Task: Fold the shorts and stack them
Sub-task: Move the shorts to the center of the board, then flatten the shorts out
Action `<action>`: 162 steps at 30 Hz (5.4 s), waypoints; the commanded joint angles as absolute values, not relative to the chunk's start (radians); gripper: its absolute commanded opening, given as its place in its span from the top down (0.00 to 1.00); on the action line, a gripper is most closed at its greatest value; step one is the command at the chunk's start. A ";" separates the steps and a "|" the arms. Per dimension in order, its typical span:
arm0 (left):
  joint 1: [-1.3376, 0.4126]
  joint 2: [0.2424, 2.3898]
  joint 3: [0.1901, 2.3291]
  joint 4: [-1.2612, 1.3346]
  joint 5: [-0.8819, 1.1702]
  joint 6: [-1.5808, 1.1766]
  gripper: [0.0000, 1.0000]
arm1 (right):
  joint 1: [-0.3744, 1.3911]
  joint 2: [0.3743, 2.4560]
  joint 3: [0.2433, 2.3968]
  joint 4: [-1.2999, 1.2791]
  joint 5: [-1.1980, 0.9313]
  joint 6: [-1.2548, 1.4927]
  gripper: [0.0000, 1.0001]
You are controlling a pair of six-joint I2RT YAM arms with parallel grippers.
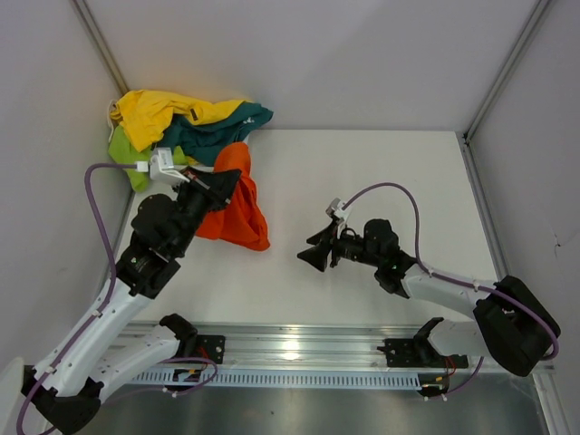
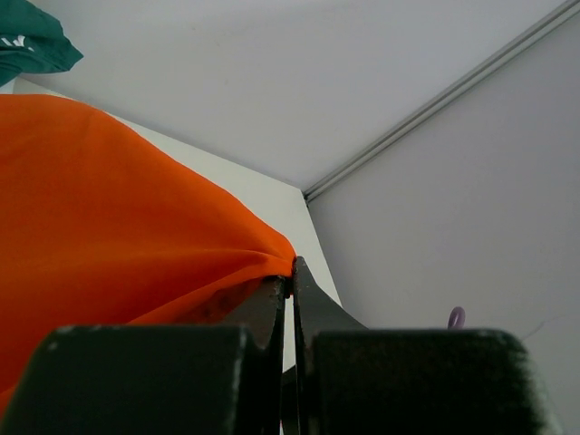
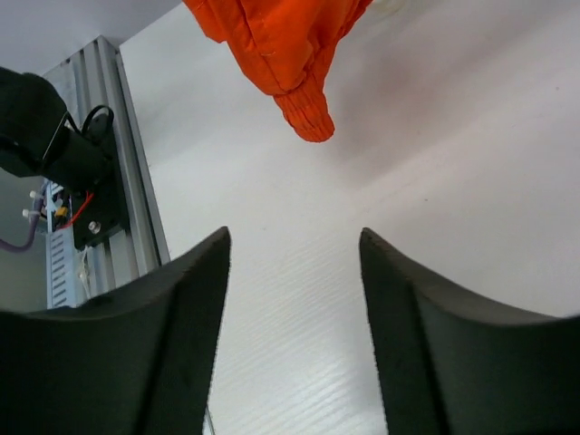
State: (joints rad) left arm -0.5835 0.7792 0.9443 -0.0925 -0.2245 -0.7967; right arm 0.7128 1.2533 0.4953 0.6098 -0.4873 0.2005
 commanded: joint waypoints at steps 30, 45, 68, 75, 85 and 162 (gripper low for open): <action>-0.444 0.997 1.204 -0.340 -0.329 -0.566 0.01 | 0.784 1.176 0.843 0.027 -0.455 0.204 1.00; -0.522 0.819 0.888 -0.155 0.032 -0.454 0.01 | 0.358 1.445 1.213 -0.388 -0.860 0.581 1.00; -1.014 1.087 0.793 -0.067 -0.352 -0.233 0.01 | 0.202 1.720 1.508 -0.635 -0.497 0.295 1.00; -1.022 1.213 0.897 -0.080 -0.402 -0.198 0.01 | 0.244 1.631 1.447 -0.620 -0.473 0.268 1.00; -1.083 1.321 0.887 0.101 -0.396 -0.063 0.01 | 0.261 1.601 1.474 -0.669 -0.442 0.252 1.00; -0.463 1.077 0.810 -0.313 -0.589 -0.466 1.00 | 0.790 1.273 0.841 -0.440 -0.246 0.441 1.00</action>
State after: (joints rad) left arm -0.4751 1.0786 0.8257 -0.3676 -0.5694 -0.4541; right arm 0.7097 1.3407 0.9054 -0.5289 -0.2939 0.3458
